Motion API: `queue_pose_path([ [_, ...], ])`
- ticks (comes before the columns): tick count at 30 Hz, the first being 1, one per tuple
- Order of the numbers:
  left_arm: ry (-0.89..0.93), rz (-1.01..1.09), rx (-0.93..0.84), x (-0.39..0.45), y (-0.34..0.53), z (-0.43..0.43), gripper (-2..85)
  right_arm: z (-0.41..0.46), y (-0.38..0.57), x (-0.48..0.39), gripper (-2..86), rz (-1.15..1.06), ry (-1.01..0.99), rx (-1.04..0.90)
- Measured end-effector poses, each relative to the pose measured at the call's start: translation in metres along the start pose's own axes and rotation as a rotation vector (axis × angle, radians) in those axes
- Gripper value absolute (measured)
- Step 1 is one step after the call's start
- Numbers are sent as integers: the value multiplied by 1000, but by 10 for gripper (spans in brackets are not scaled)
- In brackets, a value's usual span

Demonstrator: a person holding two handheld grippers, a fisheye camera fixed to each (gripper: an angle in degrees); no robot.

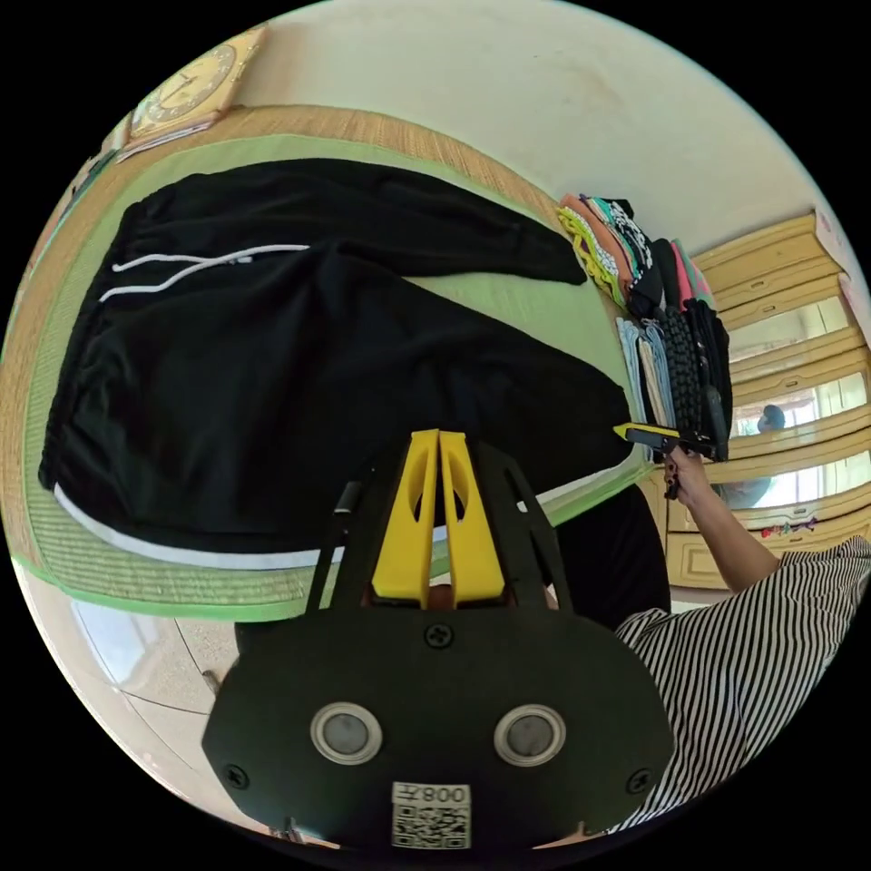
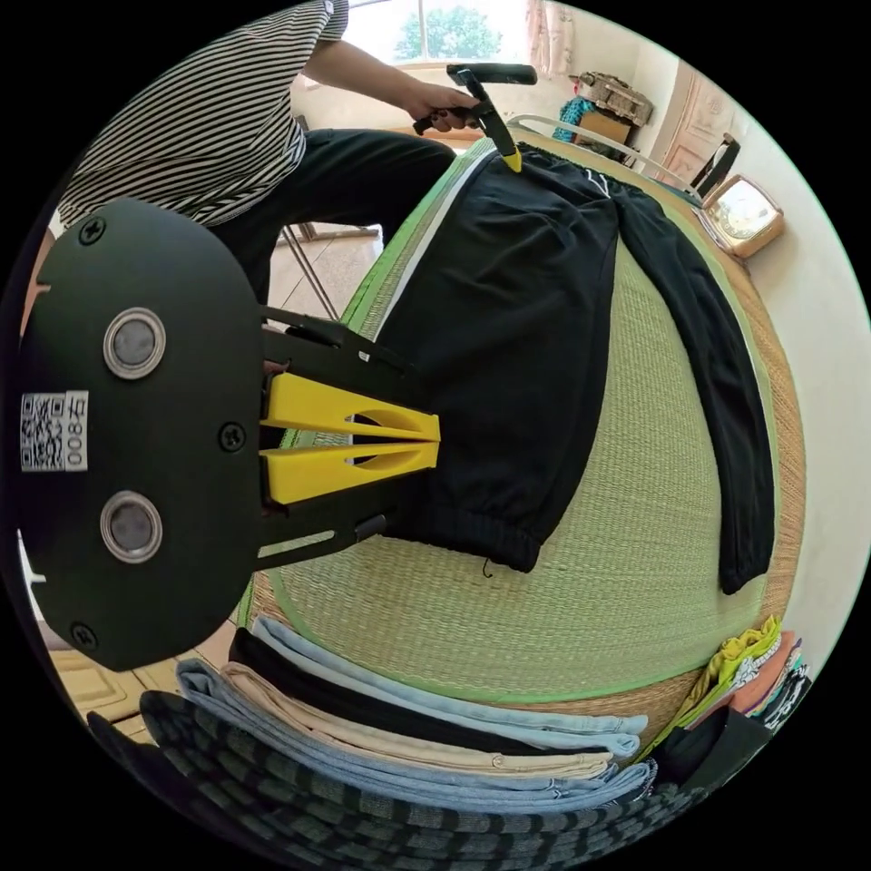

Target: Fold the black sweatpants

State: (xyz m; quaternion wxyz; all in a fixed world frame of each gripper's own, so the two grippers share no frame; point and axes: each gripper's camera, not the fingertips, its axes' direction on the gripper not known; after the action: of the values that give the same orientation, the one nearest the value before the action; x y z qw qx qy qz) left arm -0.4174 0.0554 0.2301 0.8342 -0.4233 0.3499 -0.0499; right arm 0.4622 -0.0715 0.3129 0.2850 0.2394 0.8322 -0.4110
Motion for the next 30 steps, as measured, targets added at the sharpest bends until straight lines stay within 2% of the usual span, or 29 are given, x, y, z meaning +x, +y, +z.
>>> queue_pose_path([
  [4, -107, -189, 103, -65, 30, -45, 2, -28, -18, -38, 1, -65, 8, 49],
  [9, -126, -298, 150, -125, 43, -74, 2, -44, -71, -152, 1, -353, -83, 64],
  [14, -82, -168, 133, -134, 17, -77, 2, -33, -130, -256, 1, -576, -62, 31],
  [17, -89, -57, 67, -125, 2, -66, 1, -24, -163, -293, 1, -602, -49, -9],
  [20, -146, 8, -37, -125, 2, -52, 2, -5, -179, -314, 1, -620, -29, -128],
  [27, -99, 54, 7, -139, 30, -77, 2, -24, -173, -331, 1, -638, -126, -155],
  [30, -96, 65, 75, -142, 29, -99, 3, -48, -189, -337, 1, -628, -176, -86],
])
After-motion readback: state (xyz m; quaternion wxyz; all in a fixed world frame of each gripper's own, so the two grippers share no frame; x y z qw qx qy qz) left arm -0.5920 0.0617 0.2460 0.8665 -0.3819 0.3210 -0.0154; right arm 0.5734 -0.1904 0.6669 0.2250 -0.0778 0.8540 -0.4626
